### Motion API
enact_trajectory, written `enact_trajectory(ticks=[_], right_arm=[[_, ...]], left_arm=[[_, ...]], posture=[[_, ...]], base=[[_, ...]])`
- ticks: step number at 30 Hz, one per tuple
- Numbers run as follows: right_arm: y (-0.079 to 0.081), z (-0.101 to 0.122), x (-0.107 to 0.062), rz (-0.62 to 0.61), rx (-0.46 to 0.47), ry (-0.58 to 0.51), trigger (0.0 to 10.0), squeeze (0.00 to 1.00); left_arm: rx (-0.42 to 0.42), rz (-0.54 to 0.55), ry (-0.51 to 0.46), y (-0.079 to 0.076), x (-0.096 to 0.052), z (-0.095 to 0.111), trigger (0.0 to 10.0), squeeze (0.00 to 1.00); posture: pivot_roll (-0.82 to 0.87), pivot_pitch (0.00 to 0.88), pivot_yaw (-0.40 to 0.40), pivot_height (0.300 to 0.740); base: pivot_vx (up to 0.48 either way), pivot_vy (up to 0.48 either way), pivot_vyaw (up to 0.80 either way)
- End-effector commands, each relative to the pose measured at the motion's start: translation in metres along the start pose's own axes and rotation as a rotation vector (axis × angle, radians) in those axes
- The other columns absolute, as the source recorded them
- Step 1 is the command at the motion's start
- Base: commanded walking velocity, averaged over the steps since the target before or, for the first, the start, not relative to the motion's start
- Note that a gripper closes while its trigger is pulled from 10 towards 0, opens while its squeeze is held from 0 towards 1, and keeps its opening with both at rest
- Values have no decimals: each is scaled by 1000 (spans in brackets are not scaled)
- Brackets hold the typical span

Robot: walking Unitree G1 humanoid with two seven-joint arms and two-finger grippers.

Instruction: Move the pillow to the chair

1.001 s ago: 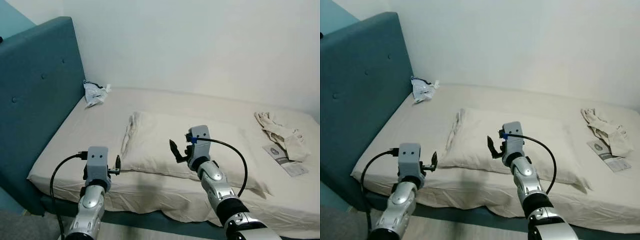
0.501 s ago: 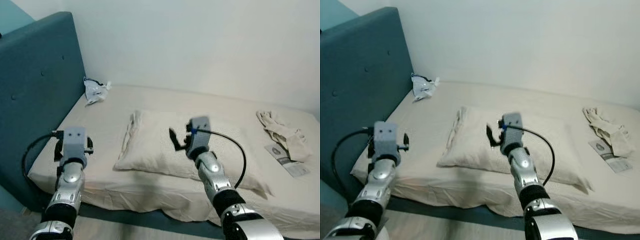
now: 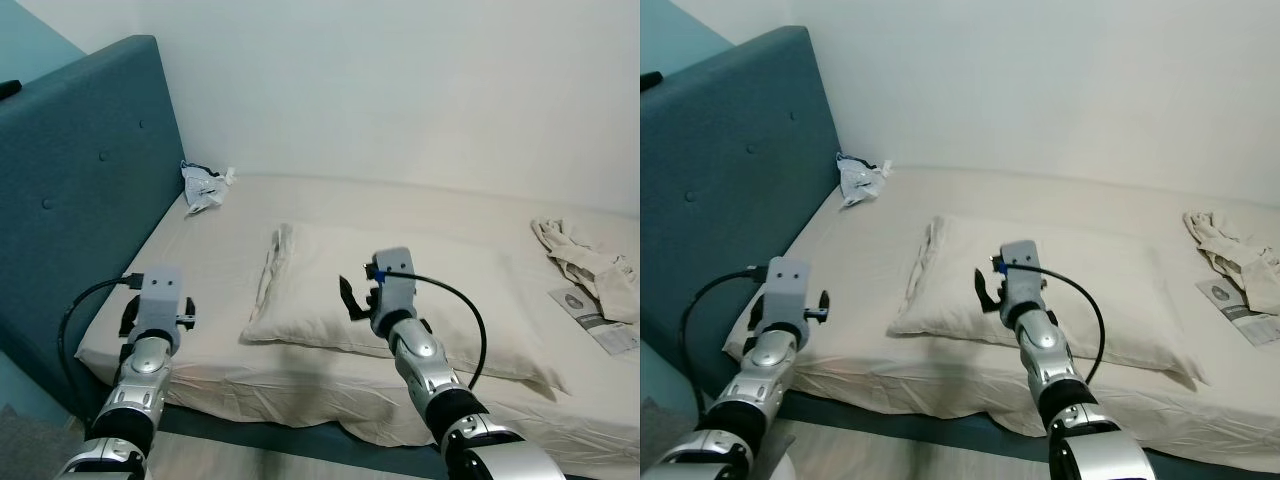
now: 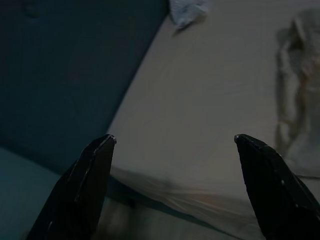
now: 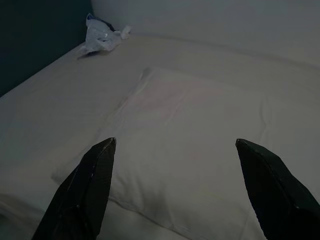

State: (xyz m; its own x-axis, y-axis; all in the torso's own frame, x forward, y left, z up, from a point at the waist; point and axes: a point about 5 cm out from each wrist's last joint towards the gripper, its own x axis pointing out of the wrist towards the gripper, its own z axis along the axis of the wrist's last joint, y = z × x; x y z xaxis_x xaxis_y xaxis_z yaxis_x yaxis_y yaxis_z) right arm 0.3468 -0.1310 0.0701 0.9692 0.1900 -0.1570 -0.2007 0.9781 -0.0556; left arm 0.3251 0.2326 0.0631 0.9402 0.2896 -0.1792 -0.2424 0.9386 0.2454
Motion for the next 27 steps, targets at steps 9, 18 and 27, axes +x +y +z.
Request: enact_trajectory(ticks=[9, 18, 27], right_arm=[[2, 17, 10, 6, -16, -21, 10000, 0], [9, 6, 5, 21, -29, 0, 10000, 0], [18, 17, 7, 146, 23, -66, 10000, 0]], left_arm=[[-28, 37, 32, 7, -1, -7, 10000, 0], [-96, 38, 17, 1, -9, -13, 10000, 0], [-123, -59, -12, -21, -15, -13, 10000, 0]], posture=[[82, 0, 2, 740], [80, 0, -26, 740], [63, 0, -34, 740]], base=[[0, 0, 0], [0, 0, 0], [0, 0, 0]])
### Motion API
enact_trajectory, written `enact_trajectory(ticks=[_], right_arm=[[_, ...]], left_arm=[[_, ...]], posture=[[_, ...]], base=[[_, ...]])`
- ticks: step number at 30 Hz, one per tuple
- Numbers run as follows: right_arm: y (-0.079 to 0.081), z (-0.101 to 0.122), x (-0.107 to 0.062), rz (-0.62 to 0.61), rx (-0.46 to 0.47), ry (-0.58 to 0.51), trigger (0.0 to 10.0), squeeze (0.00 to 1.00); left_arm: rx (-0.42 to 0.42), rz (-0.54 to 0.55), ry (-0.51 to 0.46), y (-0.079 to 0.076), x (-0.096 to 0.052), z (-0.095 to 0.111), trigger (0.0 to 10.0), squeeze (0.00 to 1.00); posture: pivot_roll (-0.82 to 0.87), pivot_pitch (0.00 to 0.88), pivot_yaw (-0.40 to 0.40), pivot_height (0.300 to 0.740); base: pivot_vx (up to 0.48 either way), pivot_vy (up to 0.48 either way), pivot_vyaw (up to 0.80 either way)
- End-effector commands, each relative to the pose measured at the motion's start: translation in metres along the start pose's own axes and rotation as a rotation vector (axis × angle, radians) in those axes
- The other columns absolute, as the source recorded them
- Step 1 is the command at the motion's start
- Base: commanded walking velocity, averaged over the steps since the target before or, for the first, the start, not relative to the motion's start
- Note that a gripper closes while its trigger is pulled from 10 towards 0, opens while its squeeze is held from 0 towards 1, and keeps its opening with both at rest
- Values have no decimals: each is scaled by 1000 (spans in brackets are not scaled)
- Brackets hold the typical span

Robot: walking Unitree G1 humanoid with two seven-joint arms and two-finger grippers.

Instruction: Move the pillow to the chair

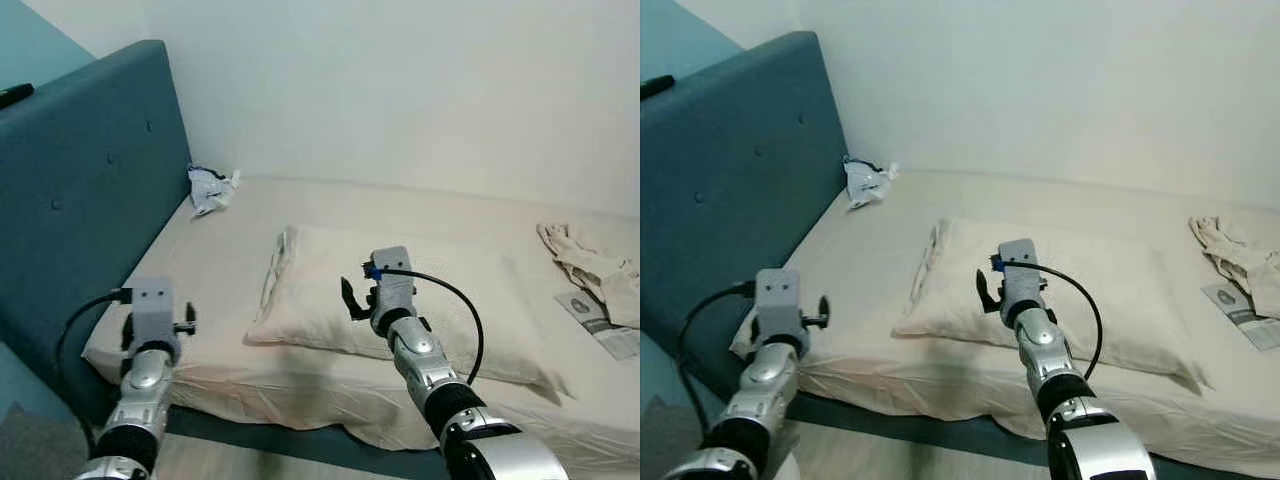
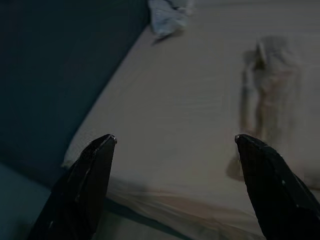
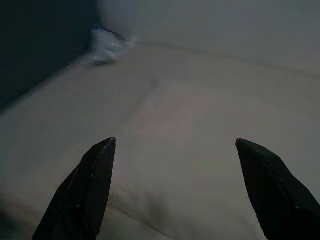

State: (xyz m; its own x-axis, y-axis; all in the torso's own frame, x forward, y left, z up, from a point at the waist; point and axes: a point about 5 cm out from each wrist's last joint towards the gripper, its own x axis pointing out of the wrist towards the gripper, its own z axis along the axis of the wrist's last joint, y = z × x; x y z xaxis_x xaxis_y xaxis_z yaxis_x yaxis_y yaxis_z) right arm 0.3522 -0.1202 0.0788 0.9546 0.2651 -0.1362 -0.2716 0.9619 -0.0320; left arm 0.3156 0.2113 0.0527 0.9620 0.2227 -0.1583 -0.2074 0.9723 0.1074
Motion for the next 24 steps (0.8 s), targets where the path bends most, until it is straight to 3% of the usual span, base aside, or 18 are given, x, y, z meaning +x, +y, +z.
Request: enact_trajectory(ticks=[1, 6, 10, 11, 18, 24], right_arm=[[9, 6, 2, 71, 9, -41, 10000, 0], [26, 12, 7, 175, -85, -30, 10000, 0], [36, 15, 13, 259, -129, 22, 10000, 0], [39, 21, 17, 279, -184, 38, 10000, 0], [26, 45, 29, 211, -214, 50, 10000, 0], [30, 42, 28, 262, -237, 73, 10000, 0]], left_arm=[[7, 7, 21, 0, -2, -5, 10000, 0], [22, 101, 75, 9, 0, -9, 10000, 0], [41, 111, 52, 14, 3, -3, 10000, 0], [57, 115, 45, 19, 3, -1, 10000, 0], [67, 148, 44, 32, 4, 0, 10000, 0], [62, 162, 56, 33, 3, -2, 10000, 0]], posture=[[63, 0, -34, 740], [62, 0, -43, 740], [62, 0, -42, 740], [65, 0, -43, 740], [75, 0, -52, 740], [78, 0, -49, 740]], base=[[0, 0, 0], [0, 0, 0], [0, 0, 0], [0, 0, 0], [0, 0, 0], [0, 0, 0]])
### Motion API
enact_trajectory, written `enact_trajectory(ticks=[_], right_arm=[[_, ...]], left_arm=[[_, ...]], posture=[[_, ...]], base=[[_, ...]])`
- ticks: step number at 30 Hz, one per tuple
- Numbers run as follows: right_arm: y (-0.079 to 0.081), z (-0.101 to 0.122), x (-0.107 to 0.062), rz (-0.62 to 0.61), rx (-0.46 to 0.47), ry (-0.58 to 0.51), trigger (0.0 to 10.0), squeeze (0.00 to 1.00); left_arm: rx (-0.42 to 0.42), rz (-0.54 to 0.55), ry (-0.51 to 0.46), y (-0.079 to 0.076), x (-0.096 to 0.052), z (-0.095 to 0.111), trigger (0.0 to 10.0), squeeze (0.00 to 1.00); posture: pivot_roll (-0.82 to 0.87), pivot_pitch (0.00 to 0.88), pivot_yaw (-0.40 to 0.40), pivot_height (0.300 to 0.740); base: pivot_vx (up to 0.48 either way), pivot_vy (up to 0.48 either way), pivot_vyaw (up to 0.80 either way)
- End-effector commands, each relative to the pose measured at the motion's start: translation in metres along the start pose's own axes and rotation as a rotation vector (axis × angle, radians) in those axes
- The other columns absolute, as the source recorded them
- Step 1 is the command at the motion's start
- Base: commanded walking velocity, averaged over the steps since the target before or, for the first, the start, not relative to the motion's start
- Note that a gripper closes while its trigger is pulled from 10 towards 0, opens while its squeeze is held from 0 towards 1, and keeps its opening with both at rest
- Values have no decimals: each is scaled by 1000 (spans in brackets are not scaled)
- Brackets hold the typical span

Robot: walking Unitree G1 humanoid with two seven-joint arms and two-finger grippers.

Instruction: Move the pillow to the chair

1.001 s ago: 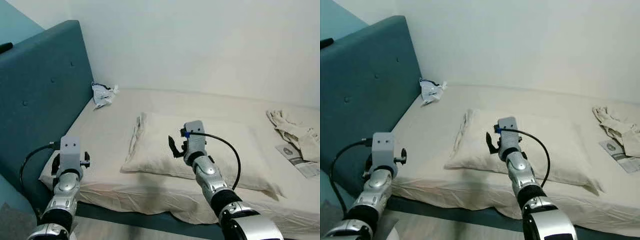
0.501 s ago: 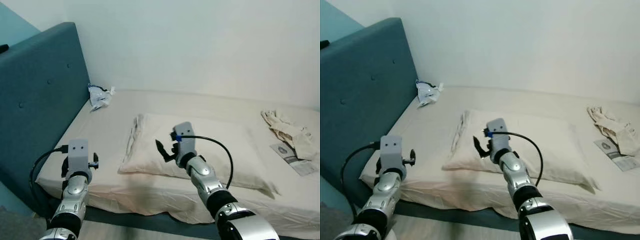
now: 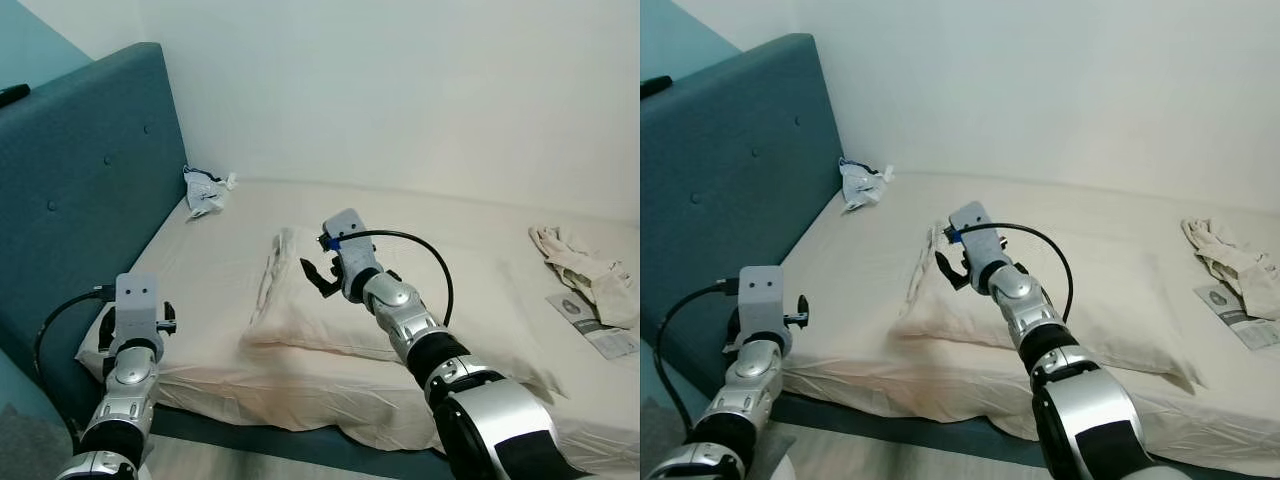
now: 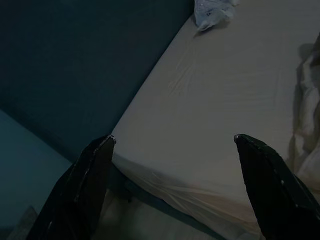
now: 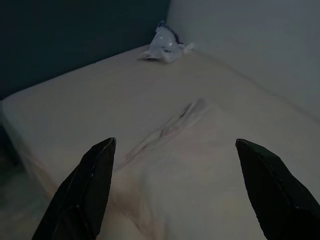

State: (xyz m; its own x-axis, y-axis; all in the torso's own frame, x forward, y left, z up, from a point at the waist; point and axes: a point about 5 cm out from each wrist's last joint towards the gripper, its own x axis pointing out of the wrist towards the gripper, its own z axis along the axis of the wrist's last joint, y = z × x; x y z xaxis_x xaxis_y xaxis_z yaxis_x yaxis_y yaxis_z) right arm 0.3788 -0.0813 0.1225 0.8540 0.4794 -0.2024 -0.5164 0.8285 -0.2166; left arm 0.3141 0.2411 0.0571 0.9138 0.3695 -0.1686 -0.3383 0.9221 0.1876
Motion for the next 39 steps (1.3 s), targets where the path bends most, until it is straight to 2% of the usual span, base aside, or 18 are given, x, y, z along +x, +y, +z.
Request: enact_trajectory(ticks=[1, 4, 5, 6, 7, 8, 9, 10, 11, 12, 15, 16, 21, 25, 29, 31, 35, 39], right_arm=[[4, -8, -1, 28, -2, 41, 10000, 0], [1, -11, -3, 22, -14, 61, 10000, 0], [-10, -11, -5, -36, -40, 55, 10000, 0], [-10, -11, -5, -36, -40, 55, 10000, 0], [-20, -7, -8, -111, -45, 22, 10000, 0], [-46, 5, -16, -302, 37, -95, 10000, 0], [-46, 5, -16, -302, 37, -95, 10000, 0], [-84, 1, -39, -540, 161, -190, 10000, 0], [-84, 1, -39, -540, 161, -190, 10000, 0], [-91, -6, -47, -576, 161, -183, 10000, 0], [-79, -58, -64, -547, 158, -13, 10000, 0], [-79, -58, -64, -547, 158, -13, 10000, 0], [-42, -99, -77, -530, 235, 46, 10000, 0], [-26, -109, -76, -507, 261, 82, 10000, 0], [-18, -97, -62, -433, 241, 74, 10000, 0], [-20, -91, -58, -423, 230, 65, 10000, 0], [-29, -70, -45, -389, 210, 51, 10000, 0], [-33, -57, -37, -351, 176, 59, 10000, 0]], left_arm=[[8, 7, 25, 2, -1, -4, 10000, 0], [20, -14, 41, -2, 2, -3, 10000, 0], [45, -37, 56, -5, 3, -3, 10000, 0], [45, -37, 56, -5, 3, -3, 10000, 0], [54, -45, 50, -6, 4, -1, 10000, 0], [24, -59, 14, -7, 6, 6, 10000, 0], [24, -59, 14, -7, 6, 6, 10000, 0], [-43, -78, -39, -8, 9, 18, 10000, 0], [-43, -78, -39, -8, 9, 18, 10000, 0], [-60, -82, -45, -8, 10, 20, 10000, 0], [-106, -103, -4, -15, 5, 10, 10000, 0], [-106, -103, -4, -15, 5, 10, 10000, 0], [-197, -157, 23, -36, -9, -4, 10000, 0], [-216, -199, 40, -46, -14, -9, 10000, 0], [-236, -227, 41, -52, -14, -6, 10000, 0], [-240, -224, 47, -52, -13, -6, 10000, 0], [-173, -166, 96, -46, -13, -15, 10000, 0], [-160, -158, 125, -45, -14, -19, 10000, 0]], posture=[[74, 0, -47, 740], [67, 0, -43, 740], [68, 0, -43, 740], [68, 0, -43, 740], [68, 0, -43, 740], [67, 0, -38, 740], [67, 0, -38, 740], [41, 0, -11, 740], [41, 0, -11, 740], [39, 0, -6, 740], [25, 0, 22, 740], [25, 0, 22, 740], [12, 0, 41, 740], [14, 0, 36, 740], [16, 0, 25, 740], [17, 0, 22, 740], [20, 0, 15, 740], [31, 0, 0, 740]], base=[[0, 0, 0], [0, 0, 0], [0, 0, 0], [0, 0, 0], [0, 0, 0], [0, 0, 0], [0, 0, 0], [0, 0, 0], [0, 0, 0], [0, 0, 0], [0, 0, 0], [0, 0, 0], [0, 0, 0], [0, 0, 0], [0, 0, 0], [0, 0, 0], [0, 0, 0], [0, 0, 0]])
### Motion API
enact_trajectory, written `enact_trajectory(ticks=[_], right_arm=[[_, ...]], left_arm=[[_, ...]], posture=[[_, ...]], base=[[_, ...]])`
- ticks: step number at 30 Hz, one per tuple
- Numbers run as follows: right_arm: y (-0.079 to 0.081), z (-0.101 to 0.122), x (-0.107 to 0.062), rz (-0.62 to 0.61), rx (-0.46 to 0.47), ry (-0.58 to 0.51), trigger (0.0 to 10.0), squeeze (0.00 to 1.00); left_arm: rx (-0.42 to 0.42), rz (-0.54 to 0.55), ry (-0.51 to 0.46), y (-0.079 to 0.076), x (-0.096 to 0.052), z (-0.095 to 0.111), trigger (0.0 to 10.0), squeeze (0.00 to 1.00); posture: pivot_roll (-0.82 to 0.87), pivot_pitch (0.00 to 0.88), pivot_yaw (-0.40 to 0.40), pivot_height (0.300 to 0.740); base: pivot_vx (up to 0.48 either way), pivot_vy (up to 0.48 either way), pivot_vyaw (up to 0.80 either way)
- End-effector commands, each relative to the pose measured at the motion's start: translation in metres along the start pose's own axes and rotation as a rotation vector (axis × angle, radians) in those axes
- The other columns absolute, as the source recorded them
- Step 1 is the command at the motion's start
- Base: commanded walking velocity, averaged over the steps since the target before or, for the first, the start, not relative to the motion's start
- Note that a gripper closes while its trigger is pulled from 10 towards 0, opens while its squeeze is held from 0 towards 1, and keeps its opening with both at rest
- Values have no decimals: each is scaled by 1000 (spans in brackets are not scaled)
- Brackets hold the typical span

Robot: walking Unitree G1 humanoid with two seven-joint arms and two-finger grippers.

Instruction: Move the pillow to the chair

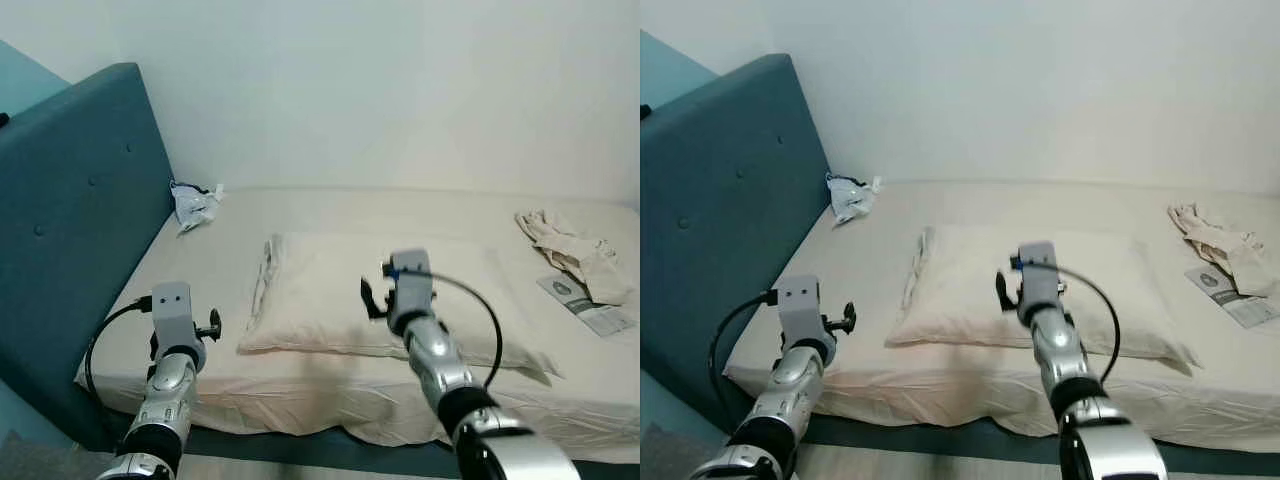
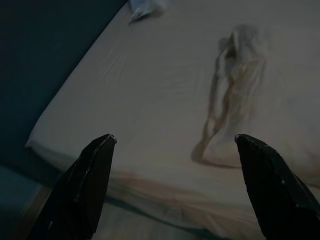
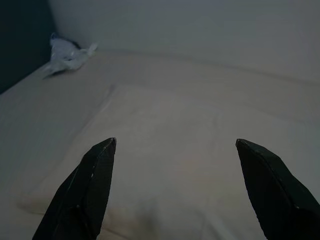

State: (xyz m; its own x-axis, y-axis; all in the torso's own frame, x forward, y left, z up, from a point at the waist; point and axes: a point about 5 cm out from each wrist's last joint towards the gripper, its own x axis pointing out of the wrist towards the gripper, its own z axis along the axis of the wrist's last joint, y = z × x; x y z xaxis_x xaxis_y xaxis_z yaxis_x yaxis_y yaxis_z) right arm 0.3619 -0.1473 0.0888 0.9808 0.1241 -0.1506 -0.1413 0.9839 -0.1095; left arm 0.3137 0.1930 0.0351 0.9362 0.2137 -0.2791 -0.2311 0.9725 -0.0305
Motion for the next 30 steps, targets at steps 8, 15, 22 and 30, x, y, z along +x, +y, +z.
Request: enact_trajectory(ticks=[8, 15, 22, 30], right_arm=[[4, 19, 10, 47, -11, -16, 10000, 0], [-5, 25, 11, -7, 41, -48, 10000, 0], [-12, 34, 12, -29, 24, -89, 10000, 0], [-25, 49, 11, -95, 144, -195, 10000, 0]], left_arm=[[20, 18, 29, 7, -1, -5, 10000, 0], [10, 35, 23, 11, 1, -1, 10000, 0], [13, 26, 18, 11, 3, 2, 10000, 0], [-27, 46, 0, 14, 5, 7, 10000, 0]], posture=[[37, 0, -16, 740], [43, 0, -22, 740], [39, 0, -12, 740], [49, 0, -18, 740]], base=[[0, 0, 0], [0, 0, 0], [0, 0, 0], [0, 0, 0]])
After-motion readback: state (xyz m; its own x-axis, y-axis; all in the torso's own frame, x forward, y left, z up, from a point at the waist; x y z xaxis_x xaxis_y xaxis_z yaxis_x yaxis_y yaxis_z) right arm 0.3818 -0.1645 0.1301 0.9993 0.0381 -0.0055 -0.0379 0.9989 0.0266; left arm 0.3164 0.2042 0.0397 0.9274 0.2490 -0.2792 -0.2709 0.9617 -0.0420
